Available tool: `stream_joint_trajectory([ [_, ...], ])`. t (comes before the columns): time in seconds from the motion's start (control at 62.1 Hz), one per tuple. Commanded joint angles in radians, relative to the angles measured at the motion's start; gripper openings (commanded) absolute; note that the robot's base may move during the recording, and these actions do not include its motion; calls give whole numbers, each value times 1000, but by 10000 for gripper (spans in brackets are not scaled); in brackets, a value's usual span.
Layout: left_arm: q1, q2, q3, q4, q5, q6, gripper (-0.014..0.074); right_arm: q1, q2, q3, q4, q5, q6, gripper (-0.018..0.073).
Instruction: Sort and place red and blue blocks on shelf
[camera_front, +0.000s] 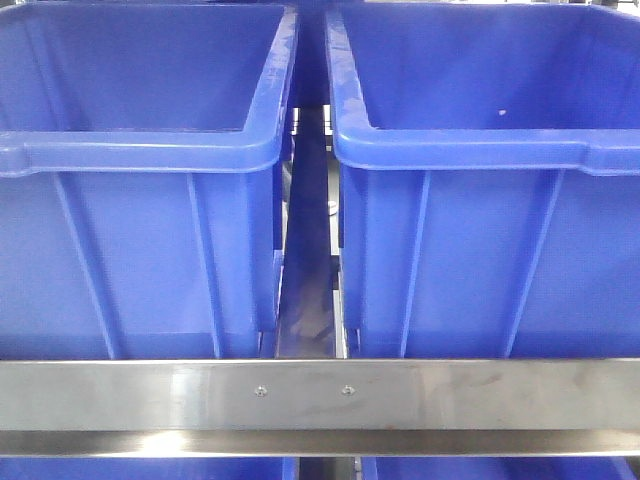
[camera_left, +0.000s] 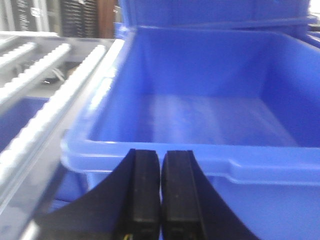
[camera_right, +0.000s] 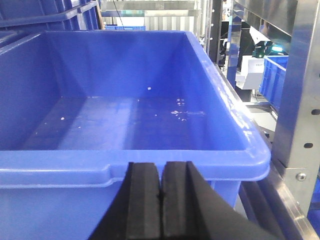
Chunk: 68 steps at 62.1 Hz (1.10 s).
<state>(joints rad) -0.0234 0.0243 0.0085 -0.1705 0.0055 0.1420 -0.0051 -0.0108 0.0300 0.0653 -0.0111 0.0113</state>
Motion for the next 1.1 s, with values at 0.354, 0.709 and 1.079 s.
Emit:
stream_joint_trajectory([
  [0.354, -10, -50, 44, -2, -43, 1, 126, -2, -20, -24, -6, -83, -4, 45],
  [0.709, -17, -50, 44, -2, -43, 1, 126, -2, -20, -24, -6, -83, -4, 45],
  [1.079, -17, -50, 44, -2, -43, 1, 126, -2, -20, -24, -6, -83, -4, 45],
])
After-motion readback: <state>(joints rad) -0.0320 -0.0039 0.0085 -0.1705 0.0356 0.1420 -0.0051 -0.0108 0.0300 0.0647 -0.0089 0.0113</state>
